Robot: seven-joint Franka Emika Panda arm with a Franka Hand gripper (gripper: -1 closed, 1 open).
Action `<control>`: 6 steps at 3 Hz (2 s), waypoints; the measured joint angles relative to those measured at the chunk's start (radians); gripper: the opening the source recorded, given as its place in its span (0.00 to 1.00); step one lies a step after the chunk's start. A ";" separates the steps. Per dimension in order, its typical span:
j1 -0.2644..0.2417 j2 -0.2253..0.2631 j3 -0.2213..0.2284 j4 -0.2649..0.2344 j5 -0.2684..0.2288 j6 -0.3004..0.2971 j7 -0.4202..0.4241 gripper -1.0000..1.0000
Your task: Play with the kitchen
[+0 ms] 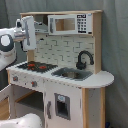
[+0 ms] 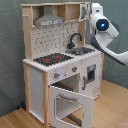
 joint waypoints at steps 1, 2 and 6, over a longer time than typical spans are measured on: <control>-0.075 0.003 0.016 0.072 0.001 -0.002 0.019 1.00; -0.131 0.006 0.029 0.154 0.001 -0.010 0.027 1.00; -0.289 0.042 0.058 0.271 0.010 -0.009 0.026 0.00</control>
